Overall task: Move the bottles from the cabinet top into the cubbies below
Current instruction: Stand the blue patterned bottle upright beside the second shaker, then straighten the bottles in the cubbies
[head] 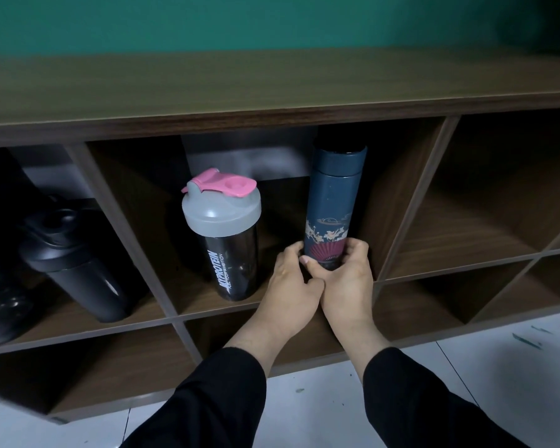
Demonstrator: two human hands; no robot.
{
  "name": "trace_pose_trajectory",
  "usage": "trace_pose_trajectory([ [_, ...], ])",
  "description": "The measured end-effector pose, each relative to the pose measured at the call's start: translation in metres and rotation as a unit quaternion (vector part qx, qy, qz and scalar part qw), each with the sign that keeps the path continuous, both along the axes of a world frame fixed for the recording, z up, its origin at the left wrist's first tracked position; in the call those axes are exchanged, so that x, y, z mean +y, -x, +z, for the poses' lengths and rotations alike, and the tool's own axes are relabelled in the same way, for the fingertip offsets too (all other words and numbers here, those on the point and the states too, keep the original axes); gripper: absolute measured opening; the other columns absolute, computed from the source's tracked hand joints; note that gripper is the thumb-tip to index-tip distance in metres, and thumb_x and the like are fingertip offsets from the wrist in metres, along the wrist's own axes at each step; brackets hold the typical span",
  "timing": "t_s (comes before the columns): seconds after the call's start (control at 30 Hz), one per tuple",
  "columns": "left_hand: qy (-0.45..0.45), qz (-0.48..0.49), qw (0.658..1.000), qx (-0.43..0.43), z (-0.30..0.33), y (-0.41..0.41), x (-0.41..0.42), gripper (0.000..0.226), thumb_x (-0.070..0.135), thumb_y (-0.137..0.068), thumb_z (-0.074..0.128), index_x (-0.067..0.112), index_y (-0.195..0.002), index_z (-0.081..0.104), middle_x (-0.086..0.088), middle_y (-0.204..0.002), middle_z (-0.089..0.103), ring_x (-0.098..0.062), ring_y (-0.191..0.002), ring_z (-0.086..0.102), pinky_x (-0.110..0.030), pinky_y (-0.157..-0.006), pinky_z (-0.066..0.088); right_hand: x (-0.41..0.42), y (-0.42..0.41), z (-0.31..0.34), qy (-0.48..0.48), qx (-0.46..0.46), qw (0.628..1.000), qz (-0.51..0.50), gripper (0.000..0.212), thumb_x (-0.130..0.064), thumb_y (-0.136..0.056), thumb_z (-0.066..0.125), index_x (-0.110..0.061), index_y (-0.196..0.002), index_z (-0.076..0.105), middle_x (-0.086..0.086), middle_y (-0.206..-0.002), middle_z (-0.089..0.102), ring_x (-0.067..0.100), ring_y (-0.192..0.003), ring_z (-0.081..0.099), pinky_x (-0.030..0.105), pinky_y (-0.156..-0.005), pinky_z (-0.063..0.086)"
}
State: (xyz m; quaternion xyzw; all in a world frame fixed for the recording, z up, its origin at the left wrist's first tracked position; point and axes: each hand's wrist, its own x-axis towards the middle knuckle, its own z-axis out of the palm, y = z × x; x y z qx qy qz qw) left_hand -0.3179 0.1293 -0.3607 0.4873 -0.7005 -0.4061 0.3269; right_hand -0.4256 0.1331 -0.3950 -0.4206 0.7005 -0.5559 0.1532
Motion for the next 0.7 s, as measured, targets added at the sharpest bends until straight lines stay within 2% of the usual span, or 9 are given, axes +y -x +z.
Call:
trace_pose_trajectory([
  [0.13, -0.011, -0.007, 1.0, -0.01, 0.003, -0.001, -0.001, 0.065, 0.015, -0.091, 0.057, 0.023, -0.15, 0.031, 0.001, -0.151, 0.037, 0.002, -0.123, 0.034, -0.015, -0.099, 0.025, -0.001, -0.001, 0.001, 0.003, 0.009, 1.0, -0.007, 0.07, -0.042, -0.066, 0.09, -0.022, -0.119, 0.049, -0.002, -0.108, 0.064, 0.021, -0.104, 0.063, 0.045, -0.089, 0.056],
  [0.23, -0.023, -0.012, 0.999, -0.025, 0.005, -0.001, -0.001, 0.068, 0.015, -0.092, 0.056, 0.022, -0.154, 0.026, 0.0, -0.156, 0.033, -0.008, -0.138, 0.034, -0.015, -0.102, 0.022, -0.002, -0.002, 0.001, 0.005, 0.009, 1.0, -0.011, 0.072, -0.042, -0.066, 0.09, -0.021, -0.121, 0.049, -0.001, -0.109, 0.064, 0.02, -0.105, 0.064, 0.045, -0.09, 0.056],
  [0.33, -0.02, -0.019, 0.999, -0.044, 0.007, -0.003, 0.001, 0.072, 0.017, -0.094, 0.055, 0.021, -0.156, 0.019, 0.001, -0.16, 0.028, -0.012, -0.145, 0.028, -0.015, -0.106, 0.018, 0.003, -0.001, 0.002, 0.0, 0.017, 1.0, 0.015, 0.076, -0.038, -0.069, 0.089, -0.022, -0.13, 0.047, -0.002, -0.119, 0.062, 0.018, -0.113, 0.062, 0.045, -0.097, 0.054],
  [0.4, 0.01, -0.015, 0.999, -0.043, 0.006, -0.008, 0.009, 0.071, 0.016, -0.093, 0.055, 0.02, -0.156, 0.022, 0.003, -0.159, 0.029, -0.009, -0.144, 0.029, -0.014, -0.109, 0.017, 0.015, 0.0, 0.001, 0.011, 0.023, 0.999, 0.037, 0.077, -0.034, -0.073, 0.087, -0.023, -0.137, 0.046, -0.002, -0.13, 0.056, 0.016, -0.122, 0.057, 0.042, -0.105, 0.05],
  [0.47, 0.057, 0.031, 0.998, -0.012, -0.001, -0.019, 0.028, 0.058, 0.015, -0.093, 0.054, 0.02, -0.149, 0.04, 0.007, -0.151, 0.043, -0.003, -0.136, 0.039, -0.017, -0.113, 0.027, 0.034, -0.004, 0.0, 0.059, 0.004, 0.998, 0.023, 0.066, -0.033, -0.081, 0.081, -0.025, -0.138, 0.048, -0.007, -0.136, 0.048, 0.015, -0.128, 0.053, 0.036, -0.108, 0.046],
  [0.53, 0.108, 0.118, 0.987, 0.034, -0.007, -0.034, 0.056, 0.036, 0.023, -0.094, 0.052, 0.023, -0.129, 0.061, 0.017, -0.126, 0.059, 0.001, -0.119, 0.053, -0.023, -0.103, 0.043, 0.052, -0.015, -0.001, 0.125, -0.006, 0.992, -0.002, 0.042, -0.039, -0.091, 0.068, -0.026, -0.129, 0.053, -0.006, -0.129, 0.048, 0.019, -0.123, 0.056, 0.032, -0.104, 0.047],
  [0.57, 0.124, 0.162, 0.977, 0.068, -0.008, -0.041, 0.07, 0.029, 0.028, -0.093, 0.051, 0.024, -0.118, 0.065, 0.02, -0.114, 0.059, -0.001, -0.111, 0.057, -0.024, -0.095, 0.046, 0.058, -0.024, 0.002, 0.14, 0.006, 0.99, 0.01, 0.033, -0.038, -0.095, 0.062, -0.025, -0.124, 0.055, -0.005, -0.126, 0.051, 0.02, -0.12, 0.057, 0.033, -0.102, 0.048],
  [0.63, 0.142, 0.24, 0.95, 0.14, -0.009, -0.05, 0.084, 0.024, 0.029, -0.09, 0.052, 0.026, -0.112, 0.061, 0.019, -0.107, 0.055, -0.009, -0.106, 0.058, -0.024, -0.089, 0.046, 0.057, -0.042, 0.011, 0.119, 0.034, 0.989, 0.085, 0.025, -0.031, -0.099, 0.053, -0.023, -0.122, 0.06, -0.006, -0.124, 0.056, 0.013, -0.121, 0.057, 0.034, -0.103, 0.048],
  [0.7, 0.148, 0.308, 0.923, 0.18, -0.006, -0.055, 0.085, 0.033, 0.017, -0.088, 0.056, 0.024, -0.119, 0.054, 0.011, -0.116, 0.051, -0.013, -0.111, 0.055, -0.025, -0.093, 0.044, 0.049, -0.061, 0.03, 0.083, 0.009, 0.983, 0.162, 0.029, -0.025, -0.104, 0.048, -0.023, -0.131, 0.058, -0.01, -0.132, 0.056, 0.006, -0.128, 0.053, 0.017, -0.102, 0.044],
])
